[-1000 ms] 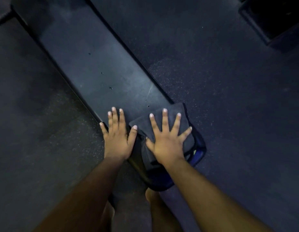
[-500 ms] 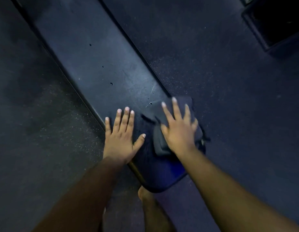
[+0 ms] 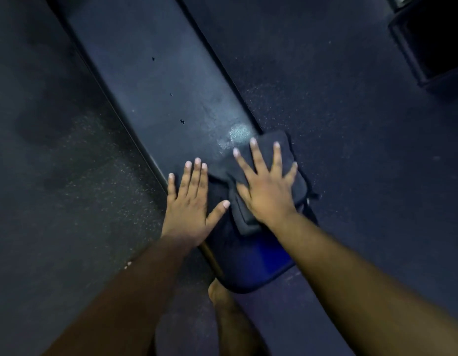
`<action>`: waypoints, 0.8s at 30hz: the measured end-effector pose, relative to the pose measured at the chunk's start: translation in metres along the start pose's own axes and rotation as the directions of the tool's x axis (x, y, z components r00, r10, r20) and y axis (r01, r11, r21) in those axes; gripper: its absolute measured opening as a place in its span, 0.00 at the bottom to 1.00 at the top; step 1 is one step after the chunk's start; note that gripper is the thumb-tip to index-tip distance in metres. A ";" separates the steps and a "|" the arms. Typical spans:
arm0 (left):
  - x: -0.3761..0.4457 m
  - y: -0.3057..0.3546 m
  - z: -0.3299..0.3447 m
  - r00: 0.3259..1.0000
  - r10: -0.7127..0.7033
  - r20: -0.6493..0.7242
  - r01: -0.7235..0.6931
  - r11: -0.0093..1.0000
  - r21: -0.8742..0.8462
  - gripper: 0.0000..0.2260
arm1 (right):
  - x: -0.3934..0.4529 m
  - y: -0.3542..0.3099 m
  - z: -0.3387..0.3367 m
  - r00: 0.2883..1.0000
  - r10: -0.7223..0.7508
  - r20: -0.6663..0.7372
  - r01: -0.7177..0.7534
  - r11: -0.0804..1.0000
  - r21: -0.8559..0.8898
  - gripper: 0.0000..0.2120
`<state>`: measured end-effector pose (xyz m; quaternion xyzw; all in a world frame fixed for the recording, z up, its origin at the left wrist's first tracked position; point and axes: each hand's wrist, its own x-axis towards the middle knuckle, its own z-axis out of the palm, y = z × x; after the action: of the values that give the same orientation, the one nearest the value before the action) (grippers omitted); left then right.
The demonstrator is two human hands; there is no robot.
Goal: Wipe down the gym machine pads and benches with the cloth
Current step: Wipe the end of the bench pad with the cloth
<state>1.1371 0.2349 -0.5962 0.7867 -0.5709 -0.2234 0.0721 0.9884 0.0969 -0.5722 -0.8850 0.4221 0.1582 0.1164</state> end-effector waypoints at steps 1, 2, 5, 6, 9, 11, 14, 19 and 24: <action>-0.001 0.000 0.001 1.000 -0.004 -0.025 0.004 1.000 -0.020 0.40 | 0.023 -0.006 -0.006 1.000 0.013 0.003 -0.013 1.000 0.002 0.35; -0.003 0.000 0.002 0.999 -0.013 -0.038 0.011 0.998 -0.056 0.40 | 0.033 -0.009 -0.011 1.000 0.028 -0.002 -0.028 1.000 0.004 0.35; -0.009 -0.001 -0.004 0.997 -0.068 -0.044 0.060 0.986 -0.158 0.40 | -0.011 -0.003 -0.001 0.999 -0.019 -0.047 0.018 1.000 -0.017 0.35; -0.011 -0.002 -0.007 0.996 -0.076 -0.037 0.069 0.985 -0.161 0.41 | -0.043 0.001 0.007 0.998 -0.048 -0.048 0.047 0.998 -0.031 0.35; -0.017 -0.013 -0.013 0.999 -0.044 -0.005 0.044 0.994 -0.104 0.42 | -0.120 0.007 0.026 0.997 -0.077 0.019 0.078 0.996 -0.053 0.35; -0.017 -0.022 -0.016 0.999 -0.038 0.006 0.039 0.997 -0.063 0.43 | -0.095 0.003 0.025 0.995 -0.090 0.042 0.091 0.995 -0.030 0.33; -0.014 -0.039 -0.020 0.998 -0.055 -0.008 0.055 0.997 -0.056 0.44 | -0.013 -0.037 0.009 0.997 -0.074 -0.024 0.074 0.997 0.002 0.33; -0.022 -0.060 -0.029 0.995 -0.096 0.012 0.097 0.991 -0.095 0.44 | -0.019 -0.068 0.012 0.996 -0.066 -0.057 0.067 0.997 0.027 0.33; -0.024 -0.064 -0.039 0.995 -0.060 0.075 0.071 0.984 -0.161 0.46 | -0.114 -0.054 0.029 0.994 -0.088 0.058 0.089 0.996 -0.015 0.37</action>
<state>1.2033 0.2736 -0.5784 0.7882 -0.5267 -0.2991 0.1090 0.9573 0.2211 -0.5519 -0.8990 0.3774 0.1820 0.1274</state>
